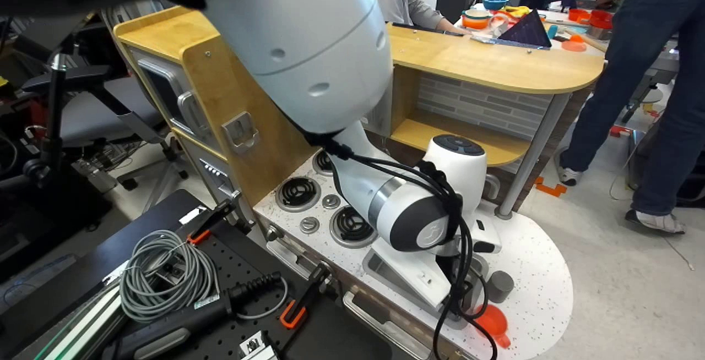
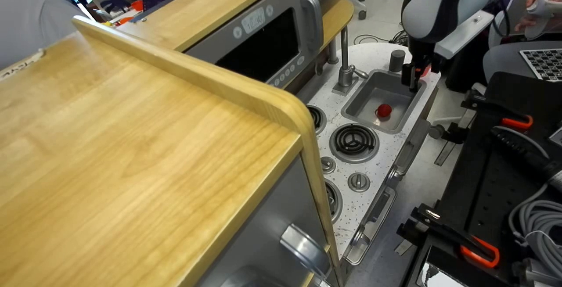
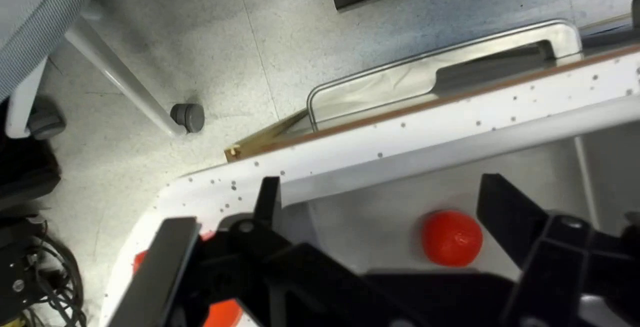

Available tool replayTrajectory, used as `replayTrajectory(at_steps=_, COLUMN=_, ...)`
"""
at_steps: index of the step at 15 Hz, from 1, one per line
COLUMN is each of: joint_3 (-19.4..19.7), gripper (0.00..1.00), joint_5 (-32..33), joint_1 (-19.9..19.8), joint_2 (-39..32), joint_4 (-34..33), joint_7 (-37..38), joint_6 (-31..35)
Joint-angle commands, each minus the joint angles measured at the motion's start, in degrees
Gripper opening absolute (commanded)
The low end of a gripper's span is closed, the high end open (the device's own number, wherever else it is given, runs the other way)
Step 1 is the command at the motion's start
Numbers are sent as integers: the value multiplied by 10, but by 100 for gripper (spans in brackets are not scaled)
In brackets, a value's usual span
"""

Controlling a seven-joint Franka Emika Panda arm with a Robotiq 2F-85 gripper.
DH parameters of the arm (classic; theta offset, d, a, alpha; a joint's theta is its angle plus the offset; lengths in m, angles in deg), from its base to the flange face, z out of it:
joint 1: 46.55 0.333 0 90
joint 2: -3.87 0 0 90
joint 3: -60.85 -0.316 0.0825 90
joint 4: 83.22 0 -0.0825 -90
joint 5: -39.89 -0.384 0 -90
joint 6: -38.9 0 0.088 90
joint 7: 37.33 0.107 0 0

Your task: Remove the red ball from the sink and place it on the right side of the countertop

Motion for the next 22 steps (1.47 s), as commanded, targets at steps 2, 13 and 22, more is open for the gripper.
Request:
replayTrajectory(at_steps=2, joint_3=-16, gripper=100, joint_5=-2, joint_1=-1, joint_2=-133, joint_4=-170, joint_7=15, joint_6=-17)
replayTrajectory(at_steps=13, joint_3=-38, gripper=100, joint_5=-1, joint_1=2, joint_2=-226, joint_4=-310, joint_7=4, joint_6=-59)
replayTrajectory(at_steps=22, joint_3=-47, gripper=100, joint_5=2, joint_1=6, joint_2=-259, joint_4=-341, joint_7=-6, joint_6=-86)
